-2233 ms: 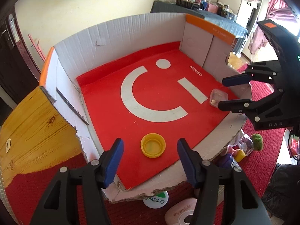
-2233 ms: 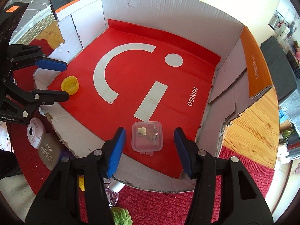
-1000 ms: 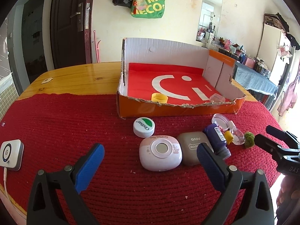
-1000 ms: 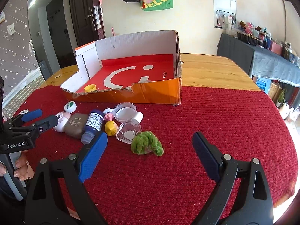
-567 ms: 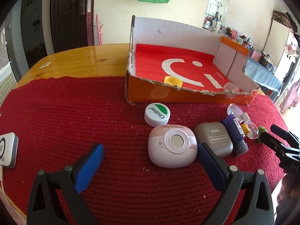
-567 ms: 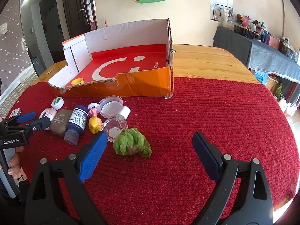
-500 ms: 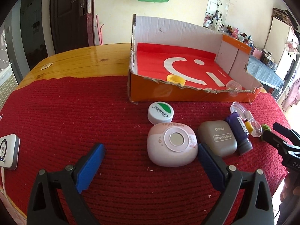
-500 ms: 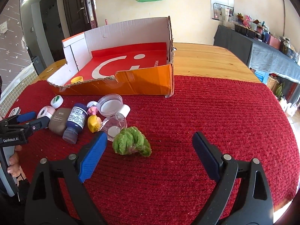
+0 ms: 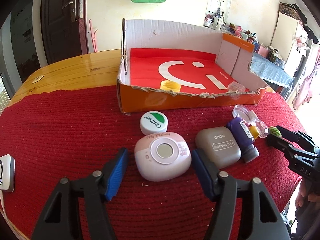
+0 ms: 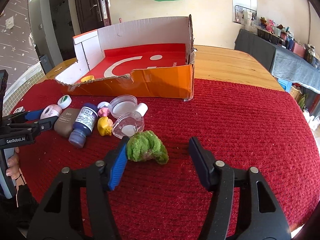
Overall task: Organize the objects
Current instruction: 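Grasp the green fuzzy toy with the right tool while the left tool grasps the pink-white round device, then lower both held items into the cardboard box and open both tools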
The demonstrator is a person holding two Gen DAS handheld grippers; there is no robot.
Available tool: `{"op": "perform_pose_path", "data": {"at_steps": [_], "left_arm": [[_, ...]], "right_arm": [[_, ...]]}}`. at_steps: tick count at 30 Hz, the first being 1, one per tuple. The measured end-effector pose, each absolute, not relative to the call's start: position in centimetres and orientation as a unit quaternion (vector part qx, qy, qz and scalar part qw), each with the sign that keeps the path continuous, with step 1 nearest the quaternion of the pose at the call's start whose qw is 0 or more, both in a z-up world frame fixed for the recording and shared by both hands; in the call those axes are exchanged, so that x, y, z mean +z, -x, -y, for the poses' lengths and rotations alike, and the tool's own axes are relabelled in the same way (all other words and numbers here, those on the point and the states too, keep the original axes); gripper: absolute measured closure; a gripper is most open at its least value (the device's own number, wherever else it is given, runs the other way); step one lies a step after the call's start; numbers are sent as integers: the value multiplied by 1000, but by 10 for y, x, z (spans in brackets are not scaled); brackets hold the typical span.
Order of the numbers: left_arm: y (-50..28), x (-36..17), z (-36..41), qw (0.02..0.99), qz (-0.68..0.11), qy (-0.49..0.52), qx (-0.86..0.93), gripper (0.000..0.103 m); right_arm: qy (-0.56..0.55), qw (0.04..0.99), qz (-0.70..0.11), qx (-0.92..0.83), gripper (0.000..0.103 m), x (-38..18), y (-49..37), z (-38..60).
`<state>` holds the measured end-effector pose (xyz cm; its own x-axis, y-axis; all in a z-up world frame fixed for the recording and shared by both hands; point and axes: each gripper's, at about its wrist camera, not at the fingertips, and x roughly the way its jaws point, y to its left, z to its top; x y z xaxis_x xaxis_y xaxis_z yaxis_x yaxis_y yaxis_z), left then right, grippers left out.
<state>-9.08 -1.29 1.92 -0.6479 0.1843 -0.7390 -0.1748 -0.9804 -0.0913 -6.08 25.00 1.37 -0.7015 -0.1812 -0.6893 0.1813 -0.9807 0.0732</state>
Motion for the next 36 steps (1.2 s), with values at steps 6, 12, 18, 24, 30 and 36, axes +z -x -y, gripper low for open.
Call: {"op": "perform_pose_path", "data": {"at_steps": [6,12,18,24,30,36], "left_arm": [[86,21,13,112,14,405,907,47],[76,33,11,127,13,390,912,47],[71,39,9,135,11,383,914,47],[75,58,6,172,16,378,910,47],[106,89,-12,240,-19,370,897,47],[154,92,-33,301,-63,411,858,47]], "right_arm": [[-365,114,-19,-924,71,14,56,-240],[-343,114,-18,-932,71,28,49,-243],[-337,120,-17,-934,71,33,49,-240],[-326,143,-6,-934,71,43,50,-238],[-319,207,-10,-925,71,74,75,-228],[-356,266,-46,-895,71,84,126,-210]]}}
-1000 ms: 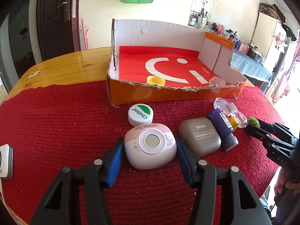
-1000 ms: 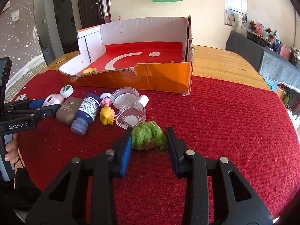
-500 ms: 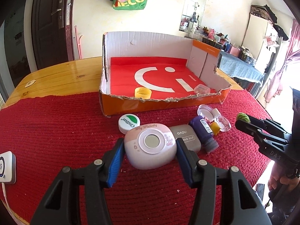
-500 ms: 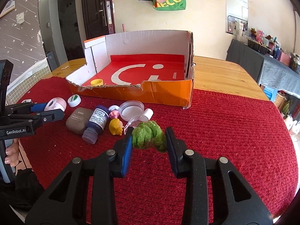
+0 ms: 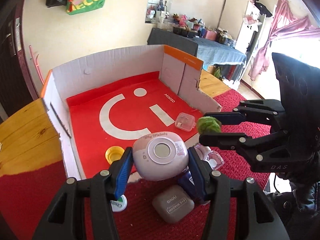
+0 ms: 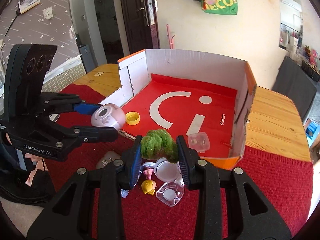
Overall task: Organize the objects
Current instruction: 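Lower both held items into the cardboard box and open both tools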
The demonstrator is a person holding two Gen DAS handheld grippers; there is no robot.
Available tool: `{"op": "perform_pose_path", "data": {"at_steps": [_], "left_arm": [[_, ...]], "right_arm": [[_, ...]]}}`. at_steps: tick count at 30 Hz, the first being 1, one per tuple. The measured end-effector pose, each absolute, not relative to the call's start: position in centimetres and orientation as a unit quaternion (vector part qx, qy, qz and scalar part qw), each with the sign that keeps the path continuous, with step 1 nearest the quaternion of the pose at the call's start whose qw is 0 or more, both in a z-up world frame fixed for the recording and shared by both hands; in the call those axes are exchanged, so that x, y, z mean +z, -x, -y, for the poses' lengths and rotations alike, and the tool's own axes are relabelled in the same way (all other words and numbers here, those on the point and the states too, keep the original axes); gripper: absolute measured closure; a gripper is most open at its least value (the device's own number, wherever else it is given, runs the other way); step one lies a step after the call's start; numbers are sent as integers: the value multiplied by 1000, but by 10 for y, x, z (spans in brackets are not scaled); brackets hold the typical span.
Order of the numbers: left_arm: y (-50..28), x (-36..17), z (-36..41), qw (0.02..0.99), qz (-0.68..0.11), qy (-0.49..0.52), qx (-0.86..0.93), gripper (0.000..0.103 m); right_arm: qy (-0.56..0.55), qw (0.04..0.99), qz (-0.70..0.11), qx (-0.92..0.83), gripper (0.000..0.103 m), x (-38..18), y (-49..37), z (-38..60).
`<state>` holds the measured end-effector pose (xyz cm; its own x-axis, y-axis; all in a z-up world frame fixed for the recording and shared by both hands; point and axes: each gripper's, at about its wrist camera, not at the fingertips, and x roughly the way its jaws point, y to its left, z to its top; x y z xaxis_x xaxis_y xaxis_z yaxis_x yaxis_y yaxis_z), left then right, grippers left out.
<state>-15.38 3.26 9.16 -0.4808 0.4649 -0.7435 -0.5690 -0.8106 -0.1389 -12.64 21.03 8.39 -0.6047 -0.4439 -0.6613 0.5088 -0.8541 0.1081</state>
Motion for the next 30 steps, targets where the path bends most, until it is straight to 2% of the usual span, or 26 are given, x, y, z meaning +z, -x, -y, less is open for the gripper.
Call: {"op": "perform_pose_path", "data": {"at_steps": [9,20,30], "left_arm": [[208,75,-40,365,-102,463,801,47],[237,57,-49,421,-116,499,748,47],[251,47,-59,426,-144,516,729,47]], "right_arm": [[-440,311,-66,-840,71,56,182,-197],[-472,335,-89,-810,71,38,203,-188],[-486,351,-104,-793,69,32,213,-182]]}}
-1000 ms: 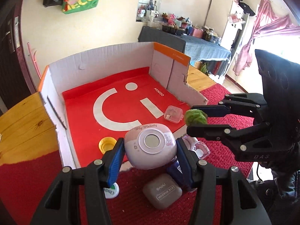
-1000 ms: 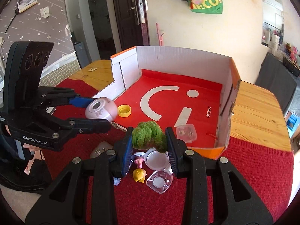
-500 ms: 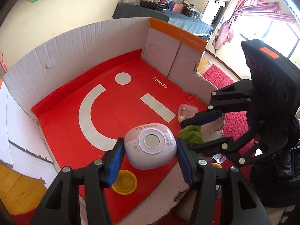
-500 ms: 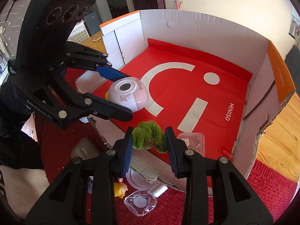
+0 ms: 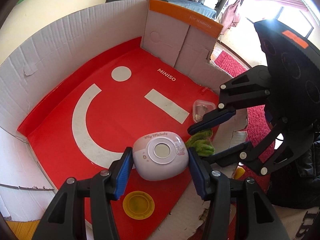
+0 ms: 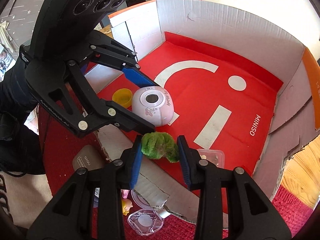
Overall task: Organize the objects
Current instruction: 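Lower both held items into the cardboard box and open both tools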
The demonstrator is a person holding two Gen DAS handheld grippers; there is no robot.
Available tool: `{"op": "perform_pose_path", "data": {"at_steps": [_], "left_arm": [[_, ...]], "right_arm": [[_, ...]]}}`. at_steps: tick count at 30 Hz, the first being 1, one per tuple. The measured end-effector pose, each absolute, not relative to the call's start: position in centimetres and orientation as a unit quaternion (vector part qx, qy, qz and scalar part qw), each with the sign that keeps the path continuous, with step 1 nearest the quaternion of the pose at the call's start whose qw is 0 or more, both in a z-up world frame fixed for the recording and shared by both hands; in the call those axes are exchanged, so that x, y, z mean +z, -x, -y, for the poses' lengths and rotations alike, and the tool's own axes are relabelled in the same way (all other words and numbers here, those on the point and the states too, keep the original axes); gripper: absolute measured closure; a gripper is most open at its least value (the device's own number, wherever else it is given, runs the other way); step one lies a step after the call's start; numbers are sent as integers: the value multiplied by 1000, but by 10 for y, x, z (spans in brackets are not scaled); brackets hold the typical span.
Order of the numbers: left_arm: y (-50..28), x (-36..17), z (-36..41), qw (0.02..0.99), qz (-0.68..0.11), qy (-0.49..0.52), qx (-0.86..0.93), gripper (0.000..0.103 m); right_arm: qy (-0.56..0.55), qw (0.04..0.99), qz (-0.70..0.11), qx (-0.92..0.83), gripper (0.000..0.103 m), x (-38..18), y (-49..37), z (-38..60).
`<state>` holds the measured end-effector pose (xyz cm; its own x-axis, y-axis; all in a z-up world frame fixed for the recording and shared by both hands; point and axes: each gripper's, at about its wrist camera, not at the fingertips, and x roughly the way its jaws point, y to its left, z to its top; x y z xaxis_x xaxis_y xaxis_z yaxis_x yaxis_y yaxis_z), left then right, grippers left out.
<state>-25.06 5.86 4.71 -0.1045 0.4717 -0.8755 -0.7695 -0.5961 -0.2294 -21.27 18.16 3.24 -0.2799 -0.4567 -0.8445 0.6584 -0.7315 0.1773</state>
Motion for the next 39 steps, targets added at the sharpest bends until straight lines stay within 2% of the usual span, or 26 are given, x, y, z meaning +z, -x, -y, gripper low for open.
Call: {"op": "perform_pose_path", "data": {"at_steps": [28,29,32,39], "left_arm": [[261,47,-59,434,-147,521,720,47],[262,48,-59,435,-147,520,721,47],[263,50,-59,434,-145,518,722,47],[265,59,-56,432,-137,510,731,46]], "right_arm": [[-500,354,-132,-779,69,22,223,-176],[-500,354,-134,-779,68,22,223,-176],[-496,353,-136,-782,55,24,223,-176],[-493,354,-136,-784,54,28,224,-177]]}}
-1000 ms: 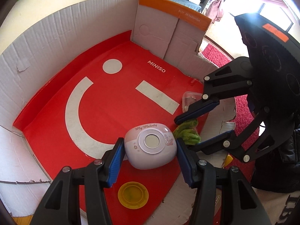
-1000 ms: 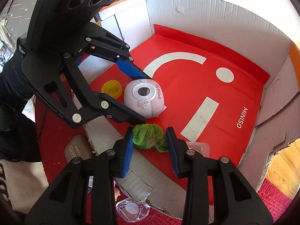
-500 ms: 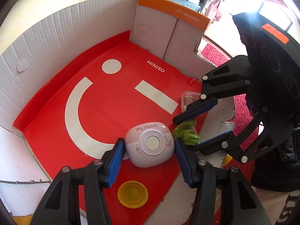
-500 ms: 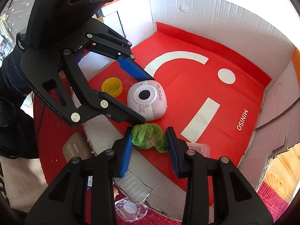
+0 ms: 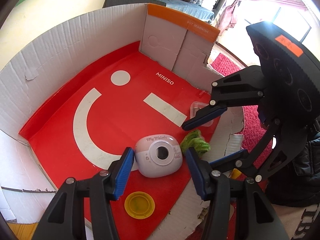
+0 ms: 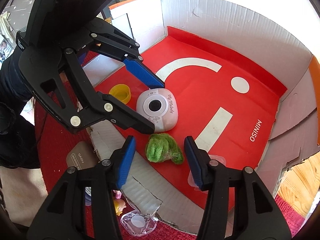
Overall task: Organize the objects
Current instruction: 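Lower both held items into the cardboard box and open both tools, then withdraw both open tools from the cardboard box back over the mat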
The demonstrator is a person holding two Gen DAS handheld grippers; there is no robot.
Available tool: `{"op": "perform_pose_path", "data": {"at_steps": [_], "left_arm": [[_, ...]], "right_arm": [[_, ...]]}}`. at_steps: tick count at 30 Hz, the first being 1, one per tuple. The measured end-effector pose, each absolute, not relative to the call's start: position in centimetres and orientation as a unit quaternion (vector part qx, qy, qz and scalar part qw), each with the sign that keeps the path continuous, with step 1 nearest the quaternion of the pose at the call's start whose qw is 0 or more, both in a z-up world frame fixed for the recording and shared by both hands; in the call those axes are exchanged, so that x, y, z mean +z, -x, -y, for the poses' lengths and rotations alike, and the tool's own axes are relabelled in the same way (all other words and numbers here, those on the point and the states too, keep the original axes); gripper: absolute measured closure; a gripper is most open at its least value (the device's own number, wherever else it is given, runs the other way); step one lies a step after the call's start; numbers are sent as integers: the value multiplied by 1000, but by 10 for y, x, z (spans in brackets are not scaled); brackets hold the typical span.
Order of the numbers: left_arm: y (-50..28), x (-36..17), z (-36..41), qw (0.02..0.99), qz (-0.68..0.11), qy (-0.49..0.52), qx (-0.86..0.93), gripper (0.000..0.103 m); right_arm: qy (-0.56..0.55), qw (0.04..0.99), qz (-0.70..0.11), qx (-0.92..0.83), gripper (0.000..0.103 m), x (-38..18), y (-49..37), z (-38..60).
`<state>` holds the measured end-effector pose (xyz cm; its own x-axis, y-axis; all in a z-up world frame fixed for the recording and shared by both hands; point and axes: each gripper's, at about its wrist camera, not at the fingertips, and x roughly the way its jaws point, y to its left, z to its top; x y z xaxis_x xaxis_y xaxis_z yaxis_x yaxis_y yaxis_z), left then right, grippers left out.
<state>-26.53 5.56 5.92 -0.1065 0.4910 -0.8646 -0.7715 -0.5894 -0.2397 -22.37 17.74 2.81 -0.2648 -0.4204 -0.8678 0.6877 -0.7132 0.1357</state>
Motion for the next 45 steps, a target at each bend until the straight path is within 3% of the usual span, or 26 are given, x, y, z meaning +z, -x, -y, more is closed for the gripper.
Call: {"op": "perform_pose_path", "data": {"at_steps": [7,10,13,17,21,29,37,40,45], "left_arm": [[255,76,-53,427,-113,491,751,44],[228,82,-42,420,-96,480,764,39],[205,97,-27,409,-77,465,781,35],[170,97,-10,390,-54,439,808,30],[145,107,-3,351,-48,406,842,30],[100,114,6,252,-52,331,908,22],[70,102,14,192,-11,305,933,14],[62,94,17,161,9,299,940,11],[44,75,17,110,25,283,952,0]], "right_arm": [[-480,349,-138,-793,54,41,216,-180],[-469,345,-134,-802,53,52,207,-184],[-451,335,-129,-817,46,65,189,-201],[-427,321,-121,-837,45,81,150,-200],[-407,301,-112,-855,35,76,179,-180],[-373,252,-83,-889,29,113,112,-208],[-333,189,-34,-923,22,120,80,-224],[-310,162,-32,-936,13,118,67,-225],[-276,115,-14,-954,12,102,45,-227]]}}
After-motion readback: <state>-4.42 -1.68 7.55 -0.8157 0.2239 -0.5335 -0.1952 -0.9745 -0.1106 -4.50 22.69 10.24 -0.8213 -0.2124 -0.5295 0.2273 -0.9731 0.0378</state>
